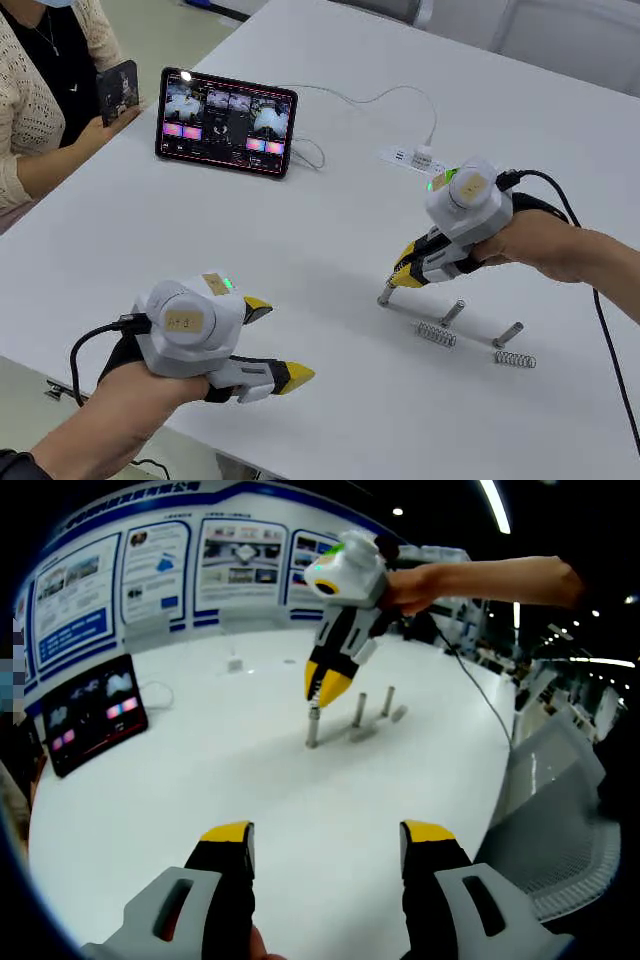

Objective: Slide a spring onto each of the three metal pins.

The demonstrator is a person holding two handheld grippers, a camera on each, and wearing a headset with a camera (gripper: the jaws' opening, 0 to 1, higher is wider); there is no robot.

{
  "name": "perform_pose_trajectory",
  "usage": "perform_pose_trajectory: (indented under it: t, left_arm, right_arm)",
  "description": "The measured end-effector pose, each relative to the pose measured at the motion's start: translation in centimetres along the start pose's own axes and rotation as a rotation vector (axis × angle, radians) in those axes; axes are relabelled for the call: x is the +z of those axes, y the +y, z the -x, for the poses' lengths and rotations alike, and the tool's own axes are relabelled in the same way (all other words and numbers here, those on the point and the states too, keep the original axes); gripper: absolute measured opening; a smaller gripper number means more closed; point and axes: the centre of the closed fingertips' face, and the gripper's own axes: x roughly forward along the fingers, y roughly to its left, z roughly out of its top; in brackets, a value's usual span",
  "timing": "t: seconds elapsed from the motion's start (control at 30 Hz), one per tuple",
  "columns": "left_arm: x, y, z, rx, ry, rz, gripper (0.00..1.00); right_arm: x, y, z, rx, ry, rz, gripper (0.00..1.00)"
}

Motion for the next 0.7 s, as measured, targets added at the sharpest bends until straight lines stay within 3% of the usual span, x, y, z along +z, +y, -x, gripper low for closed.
perform_pose_trajectory:
  t: [0.7]
  left_arm:
    - [-0.4, 0.4, 0.4, 0.013, 0.001, 0.010, 0.59]
  right_arm:
    - [-1.1, -0.3, -2.6, 0.018, 0.045, 0.027, 0.13]
